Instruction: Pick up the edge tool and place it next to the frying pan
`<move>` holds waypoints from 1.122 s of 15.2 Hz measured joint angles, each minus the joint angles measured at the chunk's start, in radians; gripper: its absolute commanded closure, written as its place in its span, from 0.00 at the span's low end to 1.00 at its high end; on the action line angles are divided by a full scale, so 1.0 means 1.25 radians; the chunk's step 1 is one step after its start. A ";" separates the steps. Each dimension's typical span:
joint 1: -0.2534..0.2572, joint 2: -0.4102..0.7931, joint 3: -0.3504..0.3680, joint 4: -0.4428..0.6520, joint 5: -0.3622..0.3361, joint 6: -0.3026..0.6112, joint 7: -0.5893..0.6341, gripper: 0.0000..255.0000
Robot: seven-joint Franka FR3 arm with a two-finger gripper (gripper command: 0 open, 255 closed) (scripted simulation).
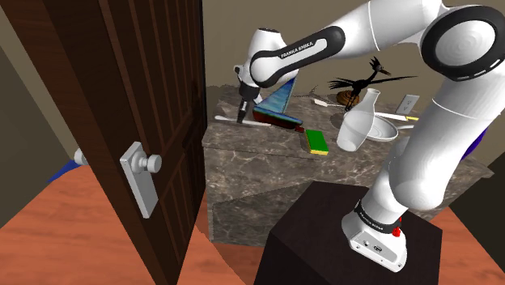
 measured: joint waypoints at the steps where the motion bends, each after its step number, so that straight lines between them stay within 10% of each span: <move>1: 0.000 -0.003 0.000 0.008 -0.002 -0.010 0.002 1.00; 17: -0.019 -0.083 -0.021 0.063 -0.016 -0.147 -0.019 1.00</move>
